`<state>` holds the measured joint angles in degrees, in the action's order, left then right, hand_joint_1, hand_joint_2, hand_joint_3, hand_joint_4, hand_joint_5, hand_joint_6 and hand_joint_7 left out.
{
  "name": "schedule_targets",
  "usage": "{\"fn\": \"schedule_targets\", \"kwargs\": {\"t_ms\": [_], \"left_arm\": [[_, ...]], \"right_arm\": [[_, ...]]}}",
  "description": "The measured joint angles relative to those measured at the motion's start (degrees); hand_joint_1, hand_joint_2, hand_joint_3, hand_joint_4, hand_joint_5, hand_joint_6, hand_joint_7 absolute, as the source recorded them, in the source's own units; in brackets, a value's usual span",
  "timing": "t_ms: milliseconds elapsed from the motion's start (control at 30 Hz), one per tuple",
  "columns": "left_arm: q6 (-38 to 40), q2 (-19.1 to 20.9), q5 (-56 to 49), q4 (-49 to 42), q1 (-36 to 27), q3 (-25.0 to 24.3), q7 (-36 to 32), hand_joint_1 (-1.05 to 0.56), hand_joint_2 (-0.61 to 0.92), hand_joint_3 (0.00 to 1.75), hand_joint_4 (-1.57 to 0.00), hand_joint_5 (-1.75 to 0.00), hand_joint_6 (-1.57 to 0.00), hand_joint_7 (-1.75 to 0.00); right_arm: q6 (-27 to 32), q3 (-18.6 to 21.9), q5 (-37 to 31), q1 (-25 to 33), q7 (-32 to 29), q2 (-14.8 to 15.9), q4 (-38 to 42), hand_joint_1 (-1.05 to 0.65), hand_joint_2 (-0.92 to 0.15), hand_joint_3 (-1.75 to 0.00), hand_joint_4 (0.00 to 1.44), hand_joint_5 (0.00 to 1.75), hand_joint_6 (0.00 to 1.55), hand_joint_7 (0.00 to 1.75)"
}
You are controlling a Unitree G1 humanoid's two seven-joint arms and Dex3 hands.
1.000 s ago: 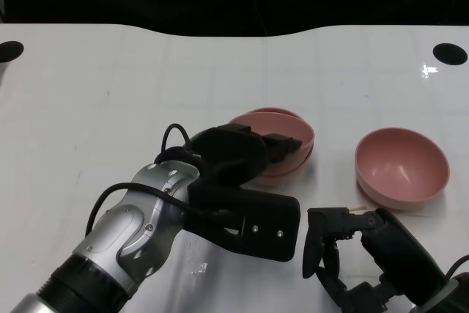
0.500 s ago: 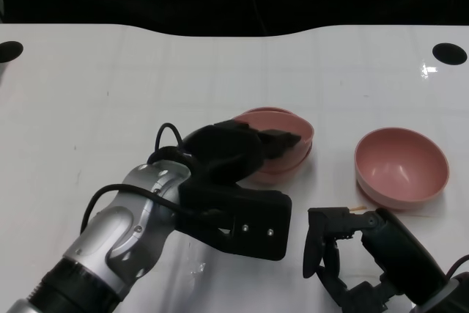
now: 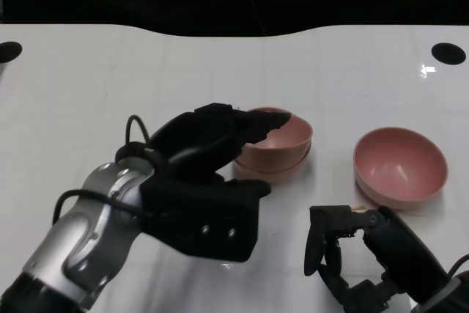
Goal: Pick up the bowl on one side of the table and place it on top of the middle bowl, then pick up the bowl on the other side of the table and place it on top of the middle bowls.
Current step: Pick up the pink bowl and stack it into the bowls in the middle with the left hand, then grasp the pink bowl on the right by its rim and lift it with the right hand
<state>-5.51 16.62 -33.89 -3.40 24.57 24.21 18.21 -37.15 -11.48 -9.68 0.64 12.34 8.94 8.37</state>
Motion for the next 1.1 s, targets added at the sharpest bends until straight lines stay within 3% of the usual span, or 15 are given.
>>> {"fn": "schedule_targets", "kwargs": {"t_ms": [233,600,867,933,967,1067,1100], "left_arm": [[-7.87,2.21,1.35,2.83,-6.57,-4.72,-6.22,-0.70,0.92,0.68,-0.09,-0.74,-0.28,-0.09],[-20.46,3.70,5.25,7.06,-20.40,-13.37,-16.12,-0.52,0.92,0.49,-0.46,-0.88,-0.60,-0.20],[-29.85,1.96,7.61,6.80,-28.54,-17.36,-23.03,-0.23,0.91,0.32,-0.75,-1.03,-0.88,-0.31],[-32.13,1.32,8.22,6.42,-30.38,-18.24,-24.49,-0.19,0.87,0.38,-0.72,-1.13,-0.91,-0.36],[-33.34,1.00,9.12,6.28,-31.30,-18.57,-24.95,-0.16,0.80,0.52,-0.70,-1.32,-0.91,-0.45],[-37.32,-0.08,10.99,4.60,-33.53,-19.55,-26.15,-0.08,0.59,0.96,-0.77,-1.37,-0.87,-0.72],[-38.44,-0.34,11.55,3.85,-34.10,-19.82,-26.31,-0.07,0.56,1.01,-0.78,-1.37,-0.87,-0.75]], "right_arm": [[1.31,-0.02,0.01,0.03,0.13,0.33,-1.27,0.34,-0.16,-1.54,0.96,1.75,0.83,1.40],[2.45,0.02,-0.04,0.16,-0.05,0.51,-2.21,0.37,-0.17,-1.51,0.96,1.75,0.85,1.38],[2.91,0.26,-0.18,0.13,-1.01,0.48,-2.32,0.36,-0.18,-1.51,0.98,1.75,0.87,1.37],[3.01,0.39,-0.02,0.08,-1.05,0.47,-2.32,0.36,-0.18,-1.52,0.98,1.75,0.87,1.36],[3.04,0.51,0.08,0.07,-1.05,0.47,-2.32,0.35,-0.18,-1.52,0.98,1.75,0.87,1.36],[3.05,1.01,0.40,-0.05,-1.05,0.47,-2.27,0.32,-0.18,-1.51,0.98,1.75,0.87,1.35],[3.05,1.18,0.43,-0.13,-1.05,0.47,-2.26,0.32,-0.18,-1.50,0.98,1.75,0.87,1.35]]}}
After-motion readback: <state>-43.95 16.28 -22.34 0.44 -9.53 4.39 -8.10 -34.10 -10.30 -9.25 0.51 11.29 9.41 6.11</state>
